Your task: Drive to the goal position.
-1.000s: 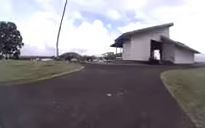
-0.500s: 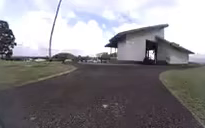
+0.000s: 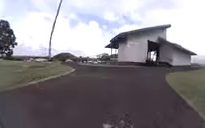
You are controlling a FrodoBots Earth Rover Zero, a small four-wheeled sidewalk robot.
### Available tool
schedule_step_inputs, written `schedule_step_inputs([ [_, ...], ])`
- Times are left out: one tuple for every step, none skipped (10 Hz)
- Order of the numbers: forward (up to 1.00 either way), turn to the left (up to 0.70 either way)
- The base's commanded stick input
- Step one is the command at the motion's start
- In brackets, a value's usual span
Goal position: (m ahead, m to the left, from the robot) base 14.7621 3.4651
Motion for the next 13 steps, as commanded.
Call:
schedule_step_inputs([
  [0.85, -0.02],
  [0.85, -0.18],
  [0.85, -0.33],
  [0.85, -0.22],
  [0.85, -0.01],
  [0.85, 0.00],
  [0.85, 0.00],
  [0.85, 0.00],
  [0.85, 0.00],
  [0.85, 0.00],
  [0.85, 0.00],
  [0.85, 0.00],
  [0.85, 0.00],
])
